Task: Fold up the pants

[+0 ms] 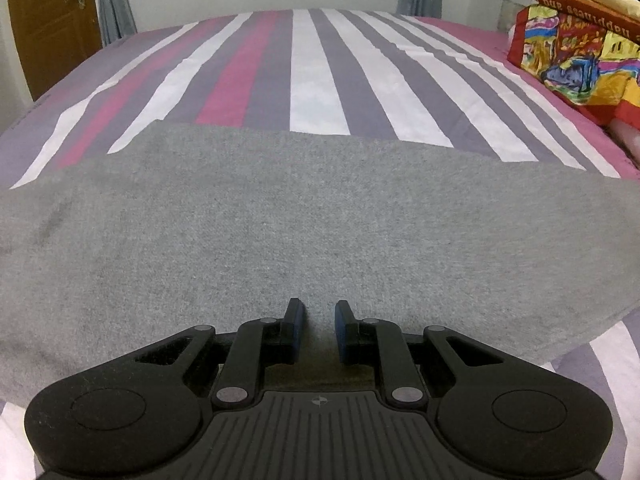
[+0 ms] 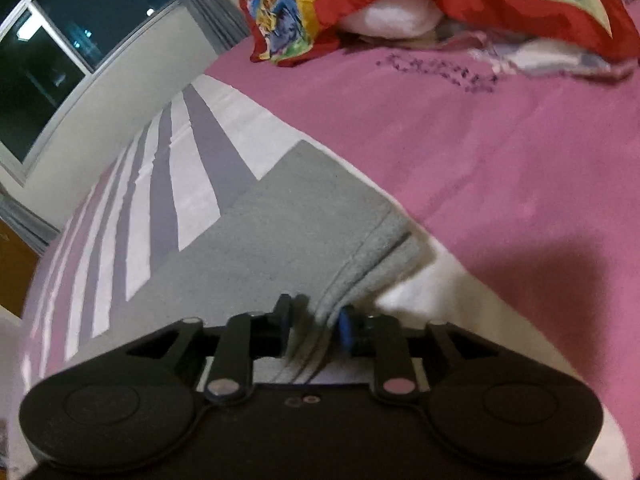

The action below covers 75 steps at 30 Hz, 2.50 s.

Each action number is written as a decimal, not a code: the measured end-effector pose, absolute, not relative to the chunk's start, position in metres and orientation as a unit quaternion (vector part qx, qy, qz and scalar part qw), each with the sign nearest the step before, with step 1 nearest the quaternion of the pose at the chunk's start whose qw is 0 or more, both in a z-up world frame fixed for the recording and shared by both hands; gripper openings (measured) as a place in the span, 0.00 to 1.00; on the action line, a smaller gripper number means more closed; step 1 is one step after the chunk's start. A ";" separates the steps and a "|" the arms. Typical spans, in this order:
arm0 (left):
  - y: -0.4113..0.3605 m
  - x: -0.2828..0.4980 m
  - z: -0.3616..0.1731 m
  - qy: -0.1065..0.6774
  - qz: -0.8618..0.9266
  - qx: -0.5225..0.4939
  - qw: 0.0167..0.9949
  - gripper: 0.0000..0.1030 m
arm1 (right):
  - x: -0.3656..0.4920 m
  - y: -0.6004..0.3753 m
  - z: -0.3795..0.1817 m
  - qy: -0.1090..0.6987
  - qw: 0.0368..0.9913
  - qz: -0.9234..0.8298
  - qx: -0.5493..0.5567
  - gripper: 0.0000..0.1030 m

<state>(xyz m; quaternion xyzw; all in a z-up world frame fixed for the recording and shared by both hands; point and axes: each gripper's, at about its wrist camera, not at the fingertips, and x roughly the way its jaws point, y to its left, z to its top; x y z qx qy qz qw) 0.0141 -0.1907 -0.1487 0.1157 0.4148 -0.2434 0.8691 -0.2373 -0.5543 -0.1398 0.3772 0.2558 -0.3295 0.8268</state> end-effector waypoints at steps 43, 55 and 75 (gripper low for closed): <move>-0.064 0.057 -0.140 0.477 -0.216 -0.105 0.845 0.35 | -0.067 -0.336 -0.103 0.345 0.906 -0.015 0.244 0.61; -0.105 0.063 -0.168 0.521 -0.275 -0.235 0.773 0.45 | -0.144 -0.414 -0.084 0.258 0.916 -0.120 0.281 0.70; -0.069 0.041 -0.090 0.361 -0.270 -0.205 0.868 0.17 | -0.155 -0.426 -0.101 0.267 0.907 -0.180 0.273 0.56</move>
